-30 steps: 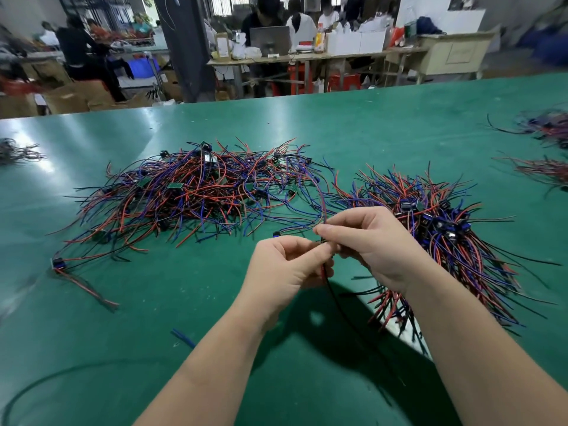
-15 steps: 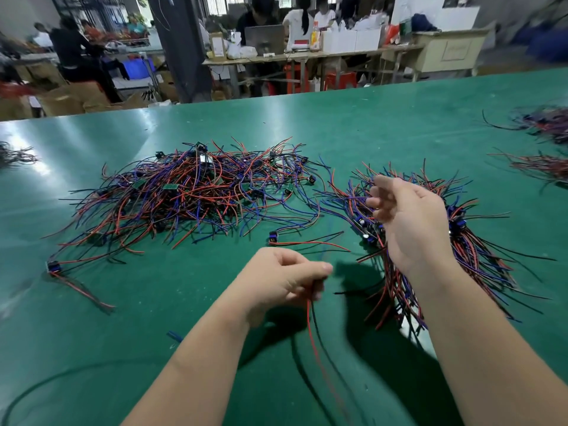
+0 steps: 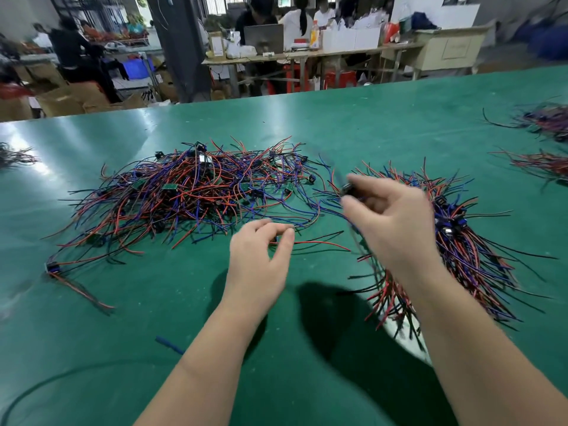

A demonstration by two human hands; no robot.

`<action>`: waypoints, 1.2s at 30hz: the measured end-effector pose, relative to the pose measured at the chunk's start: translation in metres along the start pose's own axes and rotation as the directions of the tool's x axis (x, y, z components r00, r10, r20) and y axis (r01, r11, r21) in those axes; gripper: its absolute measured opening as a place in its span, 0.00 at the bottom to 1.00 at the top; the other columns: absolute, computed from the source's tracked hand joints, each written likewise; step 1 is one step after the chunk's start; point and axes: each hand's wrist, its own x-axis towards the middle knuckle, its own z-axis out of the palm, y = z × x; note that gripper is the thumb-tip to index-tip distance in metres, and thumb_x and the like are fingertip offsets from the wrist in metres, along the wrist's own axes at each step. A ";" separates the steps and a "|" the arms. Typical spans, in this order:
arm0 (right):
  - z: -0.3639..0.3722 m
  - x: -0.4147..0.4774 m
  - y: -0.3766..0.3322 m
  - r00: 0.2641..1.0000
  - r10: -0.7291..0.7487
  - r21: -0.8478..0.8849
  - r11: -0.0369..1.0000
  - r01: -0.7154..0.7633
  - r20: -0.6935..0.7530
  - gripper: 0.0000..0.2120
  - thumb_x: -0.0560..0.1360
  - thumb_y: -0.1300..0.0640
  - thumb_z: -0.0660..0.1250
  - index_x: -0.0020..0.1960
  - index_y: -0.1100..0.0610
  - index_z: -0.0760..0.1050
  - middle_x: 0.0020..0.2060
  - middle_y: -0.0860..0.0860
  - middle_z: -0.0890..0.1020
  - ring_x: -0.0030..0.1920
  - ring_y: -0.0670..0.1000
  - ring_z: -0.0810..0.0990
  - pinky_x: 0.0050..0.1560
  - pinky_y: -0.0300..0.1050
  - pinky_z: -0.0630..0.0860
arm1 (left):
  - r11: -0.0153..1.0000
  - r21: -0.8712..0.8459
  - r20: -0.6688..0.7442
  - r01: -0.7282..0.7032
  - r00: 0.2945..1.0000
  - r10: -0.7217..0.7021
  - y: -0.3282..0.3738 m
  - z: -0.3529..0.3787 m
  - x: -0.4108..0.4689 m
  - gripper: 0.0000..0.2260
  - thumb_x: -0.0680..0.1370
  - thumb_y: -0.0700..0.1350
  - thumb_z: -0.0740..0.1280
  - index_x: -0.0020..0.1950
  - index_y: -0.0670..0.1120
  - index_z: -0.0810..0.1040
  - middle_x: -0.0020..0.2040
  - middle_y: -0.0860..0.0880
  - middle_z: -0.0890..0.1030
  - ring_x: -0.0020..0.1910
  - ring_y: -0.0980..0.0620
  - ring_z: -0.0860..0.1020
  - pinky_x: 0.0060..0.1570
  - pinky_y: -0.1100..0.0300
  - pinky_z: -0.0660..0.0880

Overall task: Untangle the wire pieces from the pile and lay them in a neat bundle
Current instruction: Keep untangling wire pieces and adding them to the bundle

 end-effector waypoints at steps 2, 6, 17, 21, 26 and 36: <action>-0.015 0.009 0.002 0.967 -0.065 -0.186 0.982 0.018 -0.247 0.13 0.70 0.57 0.70 0.54 0.57 0.83 0.43 0.54 0.85 0.44 0.54 0.83 0.53 0.52 0.78 | 0.977 0.215 0.094 0.017 0.995 -0.038 -0.009 0.003 -0.002 0.15 0.79 0.56 0.62 0.65 0.57 0.75 0.71 0.43 0.66 0.72 0.47 0.58 0.69 0.55 0.54; -0.042 0.022 0.018 0.977 0.005 -0.546 0.829 -0.124 -0.214 0.14 0.70 0.55 0.64 0.48 0.62 0.81 0.41 0.62 0.83 0.46 0.61 0.78 0.47 0.49 0.72 | 0.912 0.394 0.210 0.114 0.955 -0.211 -0.021 0.009 0.000 0.21 0.78 0.63 0.54 0.72 0.65 0.62 0.76 0.43 0.58 0.75 0.47 0.51 0.71 0.45 0.45; -0.002 0.000 0.000 0.986 -0.165 -0.380 0.911 0.158 0.015 0.08 0.72 0.65 0.68 0.49 0.60 0.83 0.42 0.52 0.78 0.42 0.52 0.77 0.51 0.43 0.73 | 0.860 0.499 -0.029 0.109 0.994 -0.109 -0.011 0.000 0.004 0.12 0.78 0.58 0.60 0.44 0.52 0.76 0.43 0.53 0.80 0.48 0.50 0.76 0.48 0.55 0.57; 0.012 -0.013 -0.004 0.978 -0.166 -0.279 0.940 0.195 0.123 0.07 0.72 0.66 0.68 0.45 0.58 0.83 0.37 0.49 0.81 0.35 0.44 0.76 0.43 0.30 0.71 | 0.939 0.310 -0.035 0.150 0.989 -0.146 -0.013 -0.006 0.003 0.09 0.74 0.48 0.69 0.48 0.52 0.69 0.40 0.54 0.80 0.43 0.48 0.78 0.48 0.55 0.69; 0.023 -0.016 0.006 0.911 0.184 -0.291 0.954 -0.074 0.370 0.16 0.77 0.51 0.64 0.41 0.62 0.82 0.33 0.54 0.83 0.36 0.53 0.83 0.45 0.45 0.78 | 0.987 -0.153 -0.219 0.050 0.972 -0.083 0.000 -0.010 0.002 0.14 0.71 0.46 0.75 0.48 0.55 0.71 0.39 0.59 0.80 0.40 0.63 0.79 0.45 0.63 0.74; 0.018 -0.013 0.001 0.852 0.223 0.085 0.951 -0.296 0.474 0.18 0.77 0.48 0.64 0.41 0.60 0.83 0.28 0.48 0.79 0.30 0.43 0.76 0.34 0.34 0.68 | 0.885 -0.209 -0.189 -0.416 0.905 0.380 0.022 -0.008 -0.010 0.20 0.66 0.36 0.77 0.54 0.47 0.77 0.46 0.54 0.81 0.46 0.62 0.80 0.51 0.69 0.74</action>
